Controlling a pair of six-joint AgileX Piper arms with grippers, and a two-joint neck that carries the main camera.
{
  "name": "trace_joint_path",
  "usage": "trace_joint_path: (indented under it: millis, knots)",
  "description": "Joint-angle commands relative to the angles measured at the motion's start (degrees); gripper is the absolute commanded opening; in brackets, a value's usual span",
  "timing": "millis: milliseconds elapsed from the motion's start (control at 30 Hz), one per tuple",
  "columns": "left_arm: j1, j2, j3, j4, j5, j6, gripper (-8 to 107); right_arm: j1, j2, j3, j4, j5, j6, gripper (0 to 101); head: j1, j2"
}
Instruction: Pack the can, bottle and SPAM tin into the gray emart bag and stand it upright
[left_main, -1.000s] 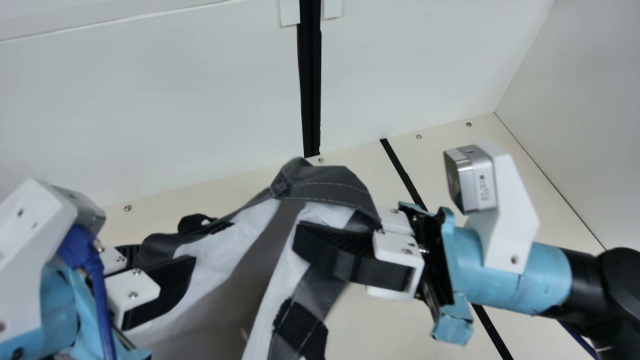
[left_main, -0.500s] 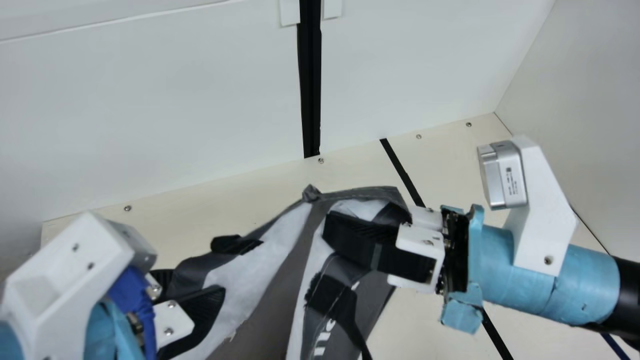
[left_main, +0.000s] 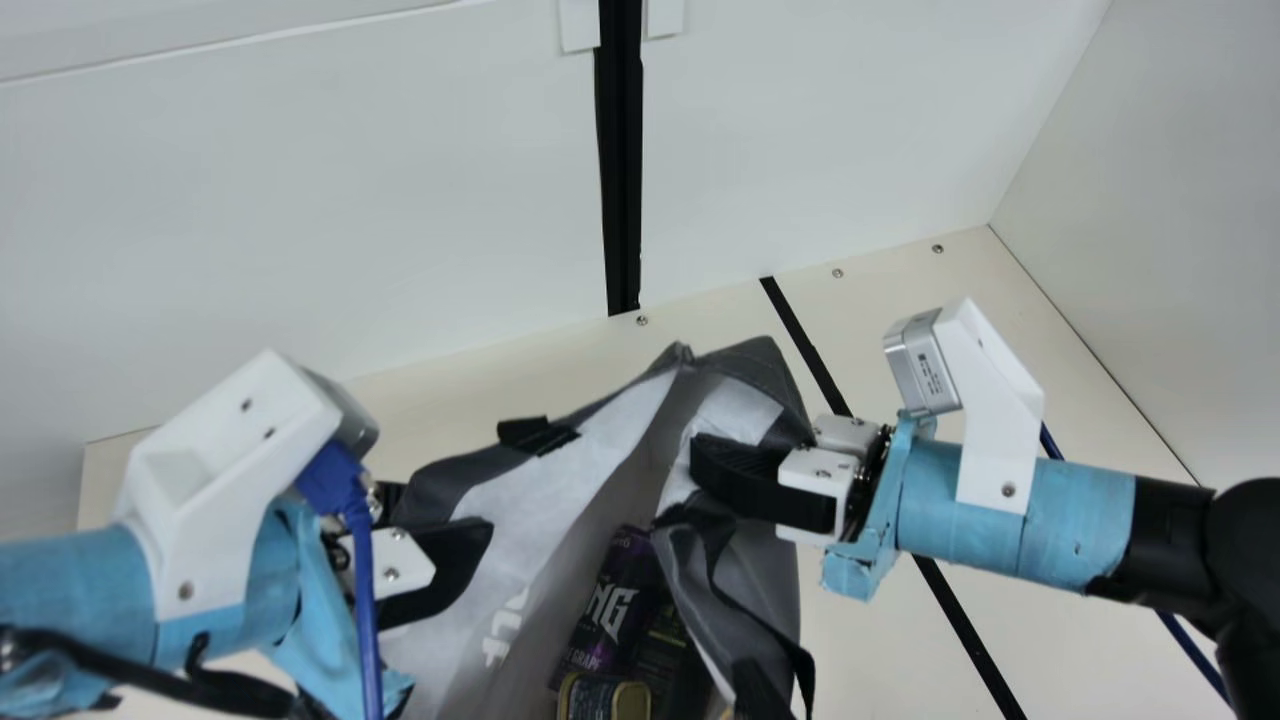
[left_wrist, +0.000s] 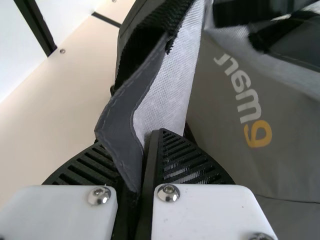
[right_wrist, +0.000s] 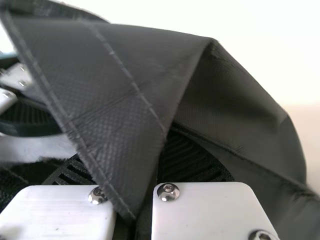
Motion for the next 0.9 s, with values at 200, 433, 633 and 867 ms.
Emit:
trace_joint_path:
  millis: [200,433,633,867]
  knots:
    - [0.94,7.02,-6.7,-1.48,-0.05,2.01,-8,-2.28,5.96,-1.91,-0.05,0.22,-12.01,0,-1.3,-0.05]
    - [1.25,12.26,-11.68,-1.96,-0.05,2.9,-8,-4.11,10.77,-4.62,-0.5,0.22,-17.57,0,-1.3,-0.05]
    - [1.25,15.74,-15.25,-2.25,-0.05,3.48,-8,-4.86,14.07,-7.67,-0.9,0.22,-20.29,0,-1.3,-0.05]
    - [1.6,19.86,-20.78,-2.78,-0.05,3.25,-8,-6.27,18.58,-11.61,-1.15,0.22,-22.43,0,-1.3,-0.05]
